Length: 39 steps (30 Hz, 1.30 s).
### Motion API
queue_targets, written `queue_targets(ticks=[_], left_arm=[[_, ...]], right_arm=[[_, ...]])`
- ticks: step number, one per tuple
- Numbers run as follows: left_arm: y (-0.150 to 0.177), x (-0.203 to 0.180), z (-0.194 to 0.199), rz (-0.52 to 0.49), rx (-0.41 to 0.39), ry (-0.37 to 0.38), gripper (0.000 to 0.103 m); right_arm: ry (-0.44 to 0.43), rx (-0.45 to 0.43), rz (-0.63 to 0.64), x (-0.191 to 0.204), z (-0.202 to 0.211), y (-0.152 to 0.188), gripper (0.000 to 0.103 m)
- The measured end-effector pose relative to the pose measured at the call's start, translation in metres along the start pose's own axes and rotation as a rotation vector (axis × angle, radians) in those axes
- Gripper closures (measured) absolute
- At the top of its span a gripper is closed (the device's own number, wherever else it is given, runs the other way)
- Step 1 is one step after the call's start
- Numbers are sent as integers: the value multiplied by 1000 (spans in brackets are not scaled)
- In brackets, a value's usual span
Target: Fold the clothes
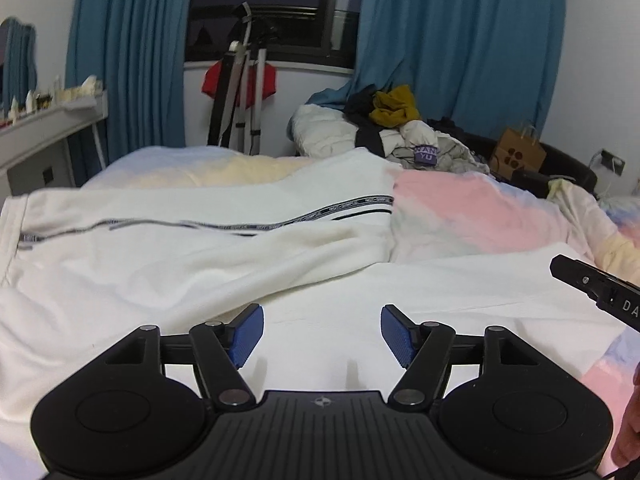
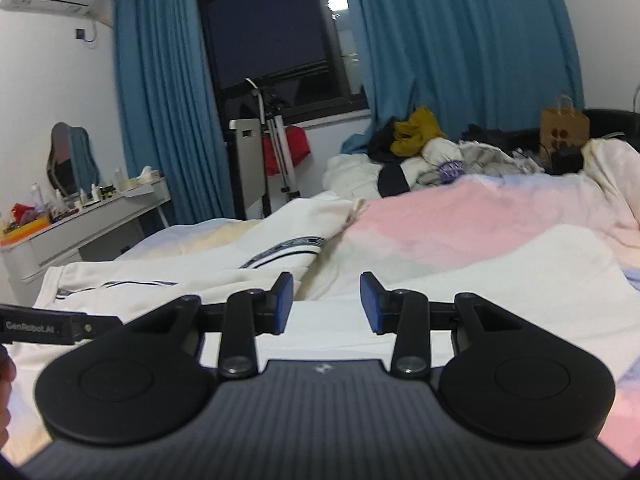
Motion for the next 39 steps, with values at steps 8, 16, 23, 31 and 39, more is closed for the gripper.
queue_targets(ticks=[8, 16, 23, 31, 39], left_arm=[[14, -1, -9, -5, 16, -11, 31], [17, -5, -8, -14, -11, -48, 31], [14, -11, -11, -14, -51, -50, 27], [26, -6, -35, -13, -57, -48, 25], [33, -2, -53, -13, -51, -85, 20]], right_arm=[[11, 2, -37, -8, -10, -1, 62], [2, 2, -39, -6, -9, 0, 62], [-4, 8, -49, -4, -14, 2, 62], [10, 11, -57, -9, -36, 6, 62], [2, -6, -76, -26, -85, 14, 62]])
Point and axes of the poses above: each gripper's, at about its wrist camera, not at the fingertips, and z roughly against the way its jaws point, x to its left, y to its underside, the point moved 10 cm from there along -z, roughly the way its jaws point, and after that the axes turned 9 degrees about -x, right-handed, at the moved point
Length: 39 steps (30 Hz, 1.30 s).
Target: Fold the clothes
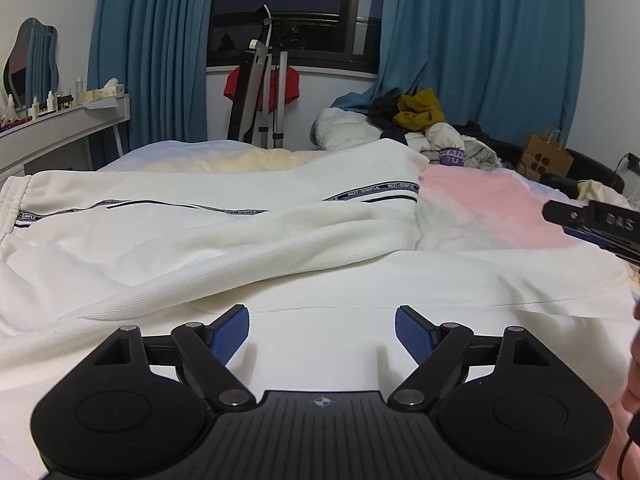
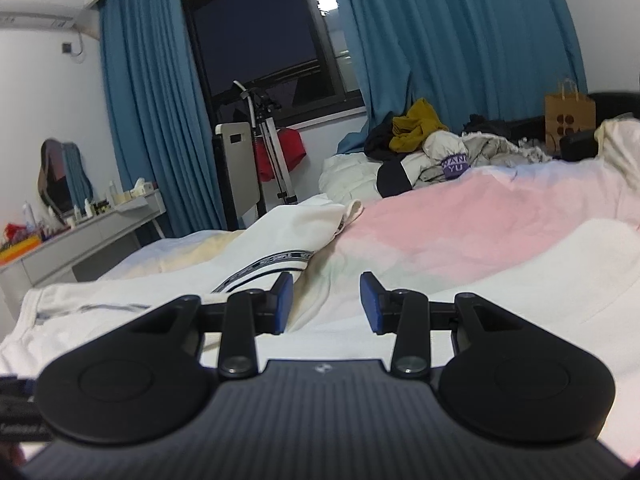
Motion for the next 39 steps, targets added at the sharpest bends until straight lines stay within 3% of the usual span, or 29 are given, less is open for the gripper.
queue_targets(ticks=[5, 12, 18, 22, 26, 29, 32, 34, 37, 39], left_arm=[[4, 2, -11, -30, -1, -26, 18], [7, 4, -22, -44, -6, -40, 17], [3, 2, -27, -20, -17, -46, 16], [-2, 0, -26, 1, -22, -40, 15], [-3, -3, -28, 43, -7, -34, 15], [-6, -8, -27, 58, -18, -24, 15], [-3, -9, -29, 73, -8, 2, 15], [3, -10, -30, 59, -2, 23, 15], [10, -7, -32, 47, -2, 14, 15], [10, -5, -32, 57, -16, 19, 15]], right_arm=[[-5, 14, -41, -9, -33, 3, 62], [-4, 23, -61, -16, -64, 3, 44], [-31, 45, -34, -8, -79, 6, 43], [-49, 57, -29, -5, -84, 10, 27], [-60, 80, -109, -15, -88, 14, 27], [-53, 68, -253, -35, -96, 8, 28], [17, 38, -372, -61, -115, -3, 38], [22, 53, -445, -68, -136, -4, 54], [22, 87, -529, -71, -181, 0, 67], [10, 100, -574, -69, -213, 2, 69]])
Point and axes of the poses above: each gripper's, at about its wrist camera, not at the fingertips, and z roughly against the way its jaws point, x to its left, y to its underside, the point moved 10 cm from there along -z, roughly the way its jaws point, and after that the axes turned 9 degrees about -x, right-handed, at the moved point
